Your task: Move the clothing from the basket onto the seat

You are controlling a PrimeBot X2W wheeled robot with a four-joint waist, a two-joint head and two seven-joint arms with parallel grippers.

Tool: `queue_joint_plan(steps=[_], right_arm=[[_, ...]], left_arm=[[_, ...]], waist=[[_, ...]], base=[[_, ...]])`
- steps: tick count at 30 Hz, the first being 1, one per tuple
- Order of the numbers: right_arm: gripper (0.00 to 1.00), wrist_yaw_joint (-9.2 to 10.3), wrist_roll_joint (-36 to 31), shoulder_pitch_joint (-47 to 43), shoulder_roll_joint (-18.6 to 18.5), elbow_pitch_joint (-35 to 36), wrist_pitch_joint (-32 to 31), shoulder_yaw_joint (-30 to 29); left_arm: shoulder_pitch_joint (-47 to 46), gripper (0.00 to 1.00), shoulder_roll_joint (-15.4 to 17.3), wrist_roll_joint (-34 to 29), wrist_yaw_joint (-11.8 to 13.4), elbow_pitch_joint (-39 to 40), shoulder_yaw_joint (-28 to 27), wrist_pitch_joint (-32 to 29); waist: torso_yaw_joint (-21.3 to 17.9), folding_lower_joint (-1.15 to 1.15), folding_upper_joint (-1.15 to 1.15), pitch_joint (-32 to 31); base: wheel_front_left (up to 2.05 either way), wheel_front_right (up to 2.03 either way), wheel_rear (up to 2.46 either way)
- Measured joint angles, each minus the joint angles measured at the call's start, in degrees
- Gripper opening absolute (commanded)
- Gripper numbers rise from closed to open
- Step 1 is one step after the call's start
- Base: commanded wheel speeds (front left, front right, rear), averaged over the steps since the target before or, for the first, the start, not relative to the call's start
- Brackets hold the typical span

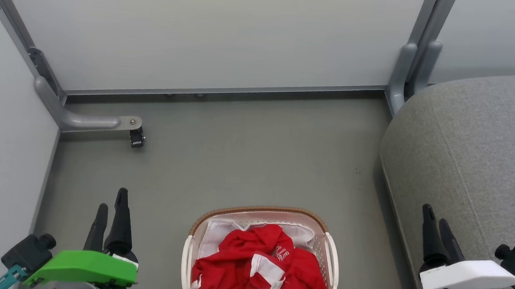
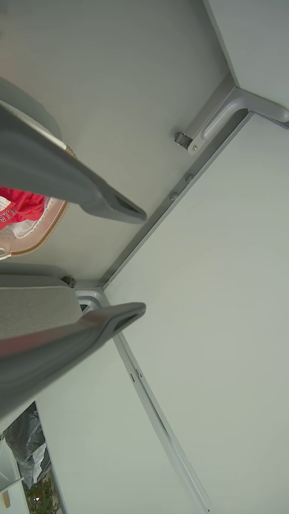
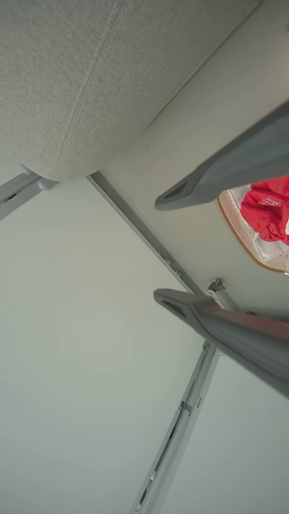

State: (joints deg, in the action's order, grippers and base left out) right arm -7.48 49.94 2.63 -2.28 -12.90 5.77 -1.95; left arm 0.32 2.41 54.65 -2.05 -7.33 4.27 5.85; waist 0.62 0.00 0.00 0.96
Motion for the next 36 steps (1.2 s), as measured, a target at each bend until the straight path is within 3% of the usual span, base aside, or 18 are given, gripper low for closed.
queue_joint_plan(steps=[36], right_arm=[[1.00,0.00,-24.83,-1.15,-0.25,-1.81,5.36,2.94]], left_arm=[[2.63,1.00,0.14,-23.97,1.56,-1.79,4.01,5.33]], waist=[[0.64,0.00,0.00,-0.36]], base=[[0.00,0.00,0.00]])
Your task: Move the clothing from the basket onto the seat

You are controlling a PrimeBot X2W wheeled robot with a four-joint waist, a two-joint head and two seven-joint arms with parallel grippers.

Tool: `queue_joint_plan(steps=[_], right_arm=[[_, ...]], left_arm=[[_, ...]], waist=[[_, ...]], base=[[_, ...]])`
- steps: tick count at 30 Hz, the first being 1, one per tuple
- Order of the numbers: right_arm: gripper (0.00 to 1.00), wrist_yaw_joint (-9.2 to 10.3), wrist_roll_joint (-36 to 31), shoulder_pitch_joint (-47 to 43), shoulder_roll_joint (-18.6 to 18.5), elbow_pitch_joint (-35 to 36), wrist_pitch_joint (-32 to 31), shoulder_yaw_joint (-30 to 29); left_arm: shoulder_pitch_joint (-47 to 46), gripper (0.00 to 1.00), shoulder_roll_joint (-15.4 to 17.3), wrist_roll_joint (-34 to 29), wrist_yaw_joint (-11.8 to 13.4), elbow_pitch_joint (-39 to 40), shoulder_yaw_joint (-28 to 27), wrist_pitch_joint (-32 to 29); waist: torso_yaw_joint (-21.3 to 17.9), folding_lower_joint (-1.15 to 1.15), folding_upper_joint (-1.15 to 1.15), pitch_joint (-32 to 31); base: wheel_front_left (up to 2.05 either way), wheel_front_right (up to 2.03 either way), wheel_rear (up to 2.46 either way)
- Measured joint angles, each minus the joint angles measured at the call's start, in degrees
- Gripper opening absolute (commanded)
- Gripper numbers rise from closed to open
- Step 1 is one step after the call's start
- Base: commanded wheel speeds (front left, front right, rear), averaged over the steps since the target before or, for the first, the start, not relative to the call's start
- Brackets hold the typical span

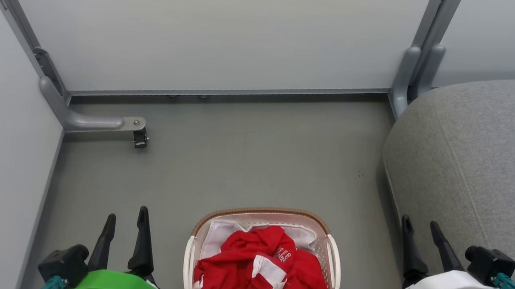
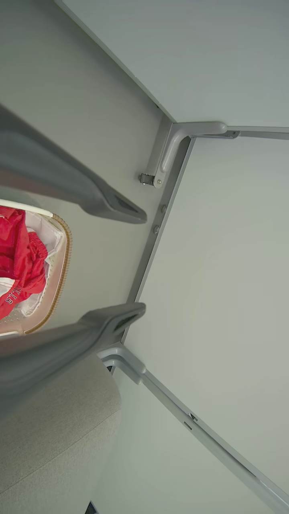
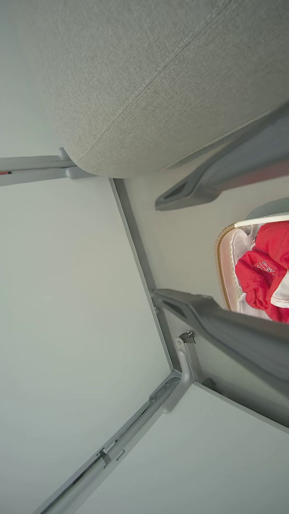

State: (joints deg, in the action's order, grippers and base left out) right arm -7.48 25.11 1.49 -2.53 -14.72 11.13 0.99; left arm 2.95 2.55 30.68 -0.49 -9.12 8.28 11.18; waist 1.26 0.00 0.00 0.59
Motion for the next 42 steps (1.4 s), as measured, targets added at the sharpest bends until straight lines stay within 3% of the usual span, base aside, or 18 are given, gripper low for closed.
queue_joint_plan(steps=[31,42], right_arm=[[1.00,-0.01,-13.10,-0.19,-0.14,-1.92,3.50,1.15],[1.00,-0.02,-14.52,-0.19,-0.16,-2.14,3.87,1.26]], left_arm=[[0.86,1.00,0.12,-10.87,1.49,-2.80,2.77,3.50],[0.87,1.00,0.13,-12.55,1.53,-3.78,3.09,3.96]], waist=[[0.72,0.00,0.00,0.27],[0.85,0.00,0.00,0.42]], base=[[0.00,0.00,0.00],[0.00,0.00,0.00]])
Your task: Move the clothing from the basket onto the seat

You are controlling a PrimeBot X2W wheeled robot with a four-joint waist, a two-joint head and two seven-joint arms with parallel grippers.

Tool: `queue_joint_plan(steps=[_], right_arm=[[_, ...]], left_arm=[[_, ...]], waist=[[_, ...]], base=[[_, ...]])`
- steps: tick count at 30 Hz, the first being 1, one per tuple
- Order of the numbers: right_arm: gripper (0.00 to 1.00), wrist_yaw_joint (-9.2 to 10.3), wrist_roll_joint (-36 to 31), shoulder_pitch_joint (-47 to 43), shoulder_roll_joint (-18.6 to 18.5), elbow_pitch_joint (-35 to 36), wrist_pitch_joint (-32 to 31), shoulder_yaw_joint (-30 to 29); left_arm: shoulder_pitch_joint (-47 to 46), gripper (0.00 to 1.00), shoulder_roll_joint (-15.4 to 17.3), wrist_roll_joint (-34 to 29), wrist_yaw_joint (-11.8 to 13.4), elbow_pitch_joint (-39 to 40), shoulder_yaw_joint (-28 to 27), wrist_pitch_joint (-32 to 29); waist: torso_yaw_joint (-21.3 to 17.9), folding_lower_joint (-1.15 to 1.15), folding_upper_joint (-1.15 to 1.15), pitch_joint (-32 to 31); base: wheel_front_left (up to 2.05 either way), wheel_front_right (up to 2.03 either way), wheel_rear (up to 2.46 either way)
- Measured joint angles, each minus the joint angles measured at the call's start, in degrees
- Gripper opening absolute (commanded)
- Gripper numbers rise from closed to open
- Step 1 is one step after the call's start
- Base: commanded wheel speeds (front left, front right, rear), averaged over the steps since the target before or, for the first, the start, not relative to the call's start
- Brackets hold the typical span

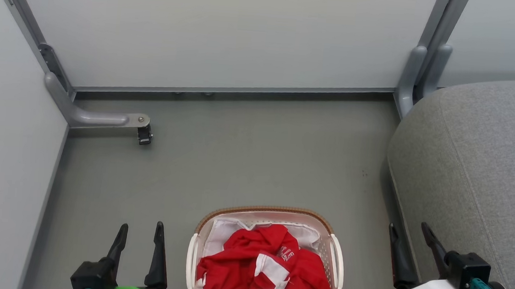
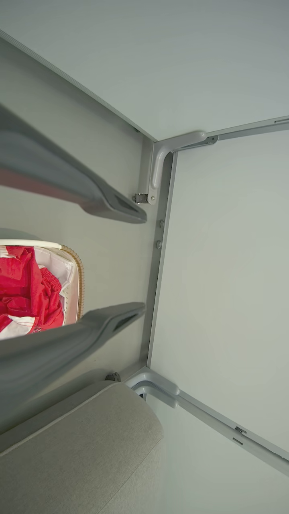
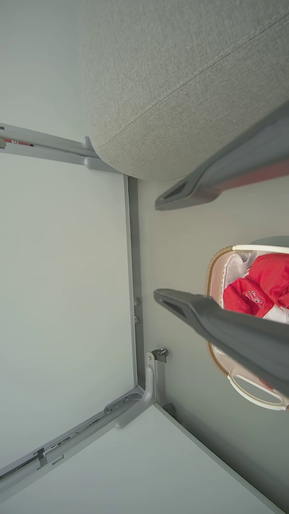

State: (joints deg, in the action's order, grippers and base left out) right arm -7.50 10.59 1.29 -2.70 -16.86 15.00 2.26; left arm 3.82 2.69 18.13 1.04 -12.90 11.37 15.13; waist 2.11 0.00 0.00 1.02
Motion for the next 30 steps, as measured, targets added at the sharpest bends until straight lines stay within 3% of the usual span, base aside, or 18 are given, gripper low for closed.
queue_joint_plan(steps=[21,30], right_arm=[[1.00,0.00,0.01,0.25,0.00,0.16,0.00,-0.73],[1.00,0.00,-0.32,2.06,-0.01,1.63,0.00,-1.63]], left_arm=[[-0.10,1.00,0.01,0.05,-0.01,-0.11,0.08,0.00],[-3.43,1.00,0.02,-2.67,-0.94,0.44,1.58,0.00]], waist=[[0.03,0.00,0.00,0.91],[-0.05,0.00,0.00,4.36]], base=[[0.00,0.00,0.00],[0.00,0.00,0.00]])
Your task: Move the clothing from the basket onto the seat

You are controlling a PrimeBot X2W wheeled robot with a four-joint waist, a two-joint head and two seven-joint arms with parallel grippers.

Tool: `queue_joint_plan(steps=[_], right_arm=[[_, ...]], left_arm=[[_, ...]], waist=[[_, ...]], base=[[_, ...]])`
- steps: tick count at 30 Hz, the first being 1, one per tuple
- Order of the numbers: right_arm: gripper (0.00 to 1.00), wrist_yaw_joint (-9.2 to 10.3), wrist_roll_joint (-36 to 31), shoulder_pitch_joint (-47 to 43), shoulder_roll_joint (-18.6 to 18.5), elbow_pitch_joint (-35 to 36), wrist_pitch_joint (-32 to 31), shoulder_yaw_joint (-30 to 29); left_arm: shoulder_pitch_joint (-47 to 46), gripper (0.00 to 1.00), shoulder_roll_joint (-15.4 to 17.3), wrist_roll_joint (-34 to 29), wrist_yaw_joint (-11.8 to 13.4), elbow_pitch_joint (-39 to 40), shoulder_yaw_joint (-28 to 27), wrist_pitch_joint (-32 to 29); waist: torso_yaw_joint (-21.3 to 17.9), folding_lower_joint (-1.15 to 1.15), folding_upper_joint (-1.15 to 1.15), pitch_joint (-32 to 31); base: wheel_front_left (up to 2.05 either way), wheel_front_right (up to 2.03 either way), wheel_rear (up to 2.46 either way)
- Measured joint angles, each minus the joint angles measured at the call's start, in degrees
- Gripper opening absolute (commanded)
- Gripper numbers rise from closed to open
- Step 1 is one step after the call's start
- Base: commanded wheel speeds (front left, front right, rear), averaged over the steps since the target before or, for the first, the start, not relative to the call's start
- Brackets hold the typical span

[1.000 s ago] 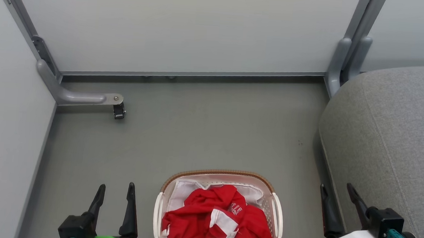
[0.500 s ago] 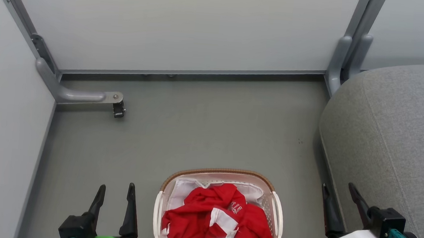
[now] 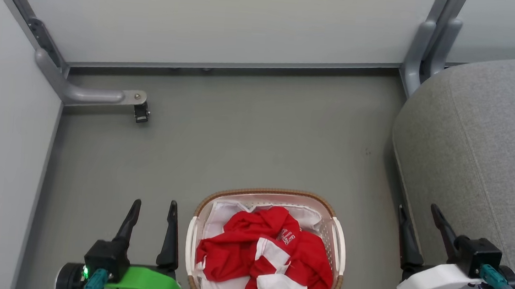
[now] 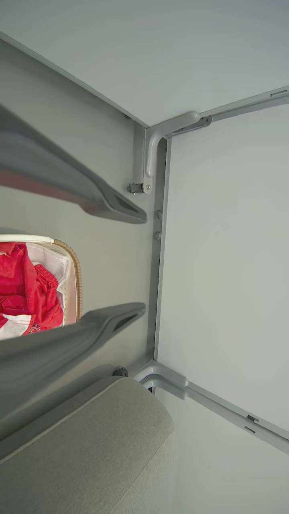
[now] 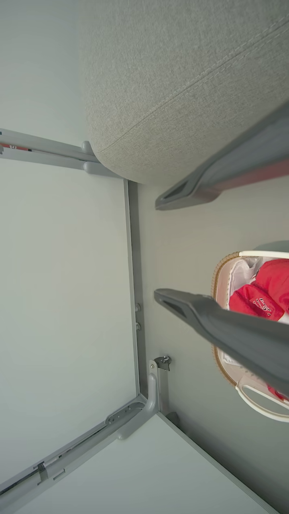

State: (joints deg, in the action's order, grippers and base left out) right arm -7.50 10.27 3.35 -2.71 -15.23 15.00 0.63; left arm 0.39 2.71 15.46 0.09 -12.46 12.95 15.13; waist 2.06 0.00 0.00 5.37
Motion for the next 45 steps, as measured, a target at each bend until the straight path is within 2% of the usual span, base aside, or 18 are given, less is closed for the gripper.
queue_joint_plan(steps=[6,13,18,24,32,45], right_arm=[[1.00,0.00,-0.78,2.58,0.00,0.92,0.00,-0.80],[1.00,0.00,-1.26,6.17,-0.01,2.13,0.00,-2.31],[1.00,0.00,-1.15,8.54,-0.03,2.99,0.00,-3.76],[1.00,0.00,0.00,11.24,-0.07,3.99,0.00,-3.90],[1.00,0.00,1.71,13.94,-0.07,5.13,0.01,-2.27],[1.00,0.00,3.97,17.12,-0.09,6.09,0.01,-0.78]], left_arm=[[-5.71,1.00,-0.01,-3.36,-1.47,-1.19,2.22,0.00],[-13.74,1.00,0.00,-6.60,-3.78,-6.12,6.11,0.00],[-19.28,1.00,-0.01,-9.13,-5.48,-12.52,10.36,0.00],[-25.86,1.00,-0.04,-12.23,-6.75,-24.30,16.59,0.00],[-32.77,1.00,-0.03,-11.44,-7.26,-36.90,21.98,-0.12],[-40.80,1.00,-0.03,-7.20,-7.47,-50.37,24.94,-0.97]], waist=[[-0.18,0.00,0.00,4.42],[-1.15,0.00,0.00,10.74],[-2.35,0.00,0.00,15.43],[-4.23,0.00,0.00,21.28],[-6.89,-0.01,0.00,28.40],[-11.42,0.00,0.00,37.30]], base=[[0.00,0.00,0.00],[0.00,0.00,0.00],[0.00,0.00,0.00],[0.00,0.00,0.00],[0.00,0.00,0.00],[0.00,0.00,0.00]])
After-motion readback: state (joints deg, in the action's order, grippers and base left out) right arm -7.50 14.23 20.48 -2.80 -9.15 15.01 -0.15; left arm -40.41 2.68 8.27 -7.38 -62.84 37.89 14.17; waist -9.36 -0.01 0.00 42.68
